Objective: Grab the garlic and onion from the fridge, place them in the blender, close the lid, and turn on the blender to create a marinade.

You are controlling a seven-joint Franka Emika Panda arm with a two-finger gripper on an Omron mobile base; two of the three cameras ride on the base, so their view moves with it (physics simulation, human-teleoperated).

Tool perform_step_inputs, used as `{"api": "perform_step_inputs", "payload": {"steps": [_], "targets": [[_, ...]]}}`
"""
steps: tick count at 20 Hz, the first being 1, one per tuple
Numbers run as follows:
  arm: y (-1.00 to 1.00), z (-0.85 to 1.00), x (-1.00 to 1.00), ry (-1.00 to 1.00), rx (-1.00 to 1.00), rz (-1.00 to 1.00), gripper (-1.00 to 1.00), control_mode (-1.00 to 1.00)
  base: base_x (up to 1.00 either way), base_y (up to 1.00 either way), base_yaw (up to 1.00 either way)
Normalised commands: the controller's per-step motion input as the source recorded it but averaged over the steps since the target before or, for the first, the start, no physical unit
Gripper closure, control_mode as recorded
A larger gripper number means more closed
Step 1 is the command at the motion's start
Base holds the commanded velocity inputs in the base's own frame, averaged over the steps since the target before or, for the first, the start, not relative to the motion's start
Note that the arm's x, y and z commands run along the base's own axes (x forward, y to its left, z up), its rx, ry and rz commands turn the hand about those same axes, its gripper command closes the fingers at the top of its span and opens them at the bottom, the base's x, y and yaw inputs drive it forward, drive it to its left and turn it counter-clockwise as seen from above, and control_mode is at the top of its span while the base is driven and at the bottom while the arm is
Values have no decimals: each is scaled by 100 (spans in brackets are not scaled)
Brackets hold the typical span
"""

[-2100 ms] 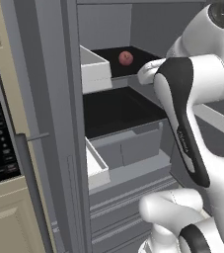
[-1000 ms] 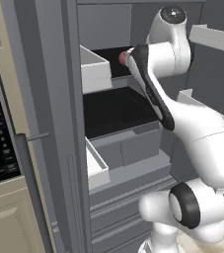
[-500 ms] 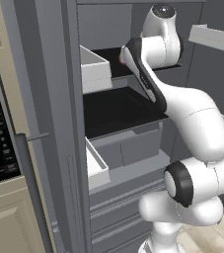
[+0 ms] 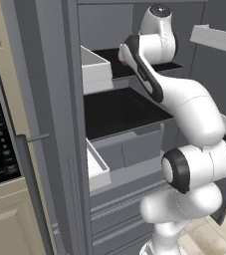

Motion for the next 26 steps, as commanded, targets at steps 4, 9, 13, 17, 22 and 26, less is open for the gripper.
{"api": "perform_step_inputs", "payload": {"steps": [4,9,13,17,22,26], "targets": [[3,-14,31,0,0,0,-100,-100,0,0,0],[8,-18,42,0,0,0,-100,-100,0,0,0],[5,-16,37,0,0,0,-100,-100,0,0,0],[2,-14,36,0,0,0,-100,-100,0,0,0],[0,-5,26,0,0,0,-100,-100,0,0,0],[0,-5,36,0,0,0,-100,-100,0,0,0]]}}
